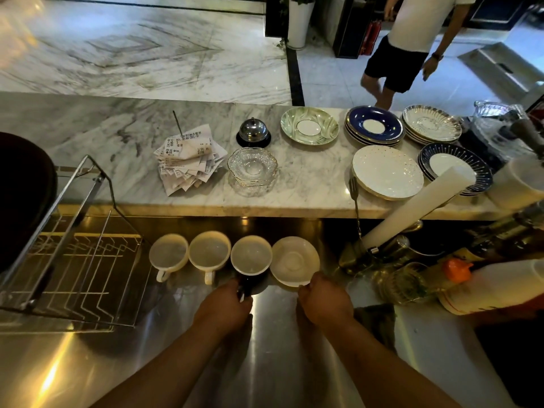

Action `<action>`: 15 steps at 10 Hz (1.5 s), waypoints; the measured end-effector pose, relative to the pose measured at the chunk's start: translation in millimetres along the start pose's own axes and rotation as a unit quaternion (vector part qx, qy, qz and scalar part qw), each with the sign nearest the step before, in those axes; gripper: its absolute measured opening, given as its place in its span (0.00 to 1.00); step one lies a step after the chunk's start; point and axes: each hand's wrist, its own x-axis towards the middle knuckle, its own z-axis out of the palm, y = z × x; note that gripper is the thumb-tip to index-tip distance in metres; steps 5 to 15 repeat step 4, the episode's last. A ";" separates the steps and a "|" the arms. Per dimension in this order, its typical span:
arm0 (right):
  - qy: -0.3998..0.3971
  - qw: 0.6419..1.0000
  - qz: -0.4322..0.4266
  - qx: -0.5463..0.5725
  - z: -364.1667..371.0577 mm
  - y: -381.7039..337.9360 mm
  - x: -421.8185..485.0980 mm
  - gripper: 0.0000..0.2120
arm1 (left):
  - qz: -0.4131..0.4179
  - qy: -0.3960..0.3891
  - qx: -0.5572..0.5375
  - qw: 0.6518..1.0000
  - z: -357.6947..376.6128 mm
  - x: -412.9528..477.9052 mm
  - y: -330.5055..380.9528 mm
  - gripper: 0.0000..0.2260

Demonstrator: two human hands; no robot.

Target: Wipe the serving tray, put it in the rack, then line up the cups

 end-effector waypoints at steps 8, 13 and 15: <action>0.042 0.997 -0.053 -0.033 -16.2 -12.6 -45.1 0.25 | -0.007 0.007 0.046 0.999 -21.9 -36.1 -10.3 0.28; 0.042 0.997 -0.053 -0.033 -16.2 -12.6 -45.1 0.25 | -0.007 0.007 0.046 0.999 -21.9 -36.1 -10.3 0.28; 0.042 0.997 -0.053 -0.033 -16.2 -12.6 -45.1 0.25 | -0.007 0.007 0.046 0.999 -21.9 -36.1 -10.3 0.28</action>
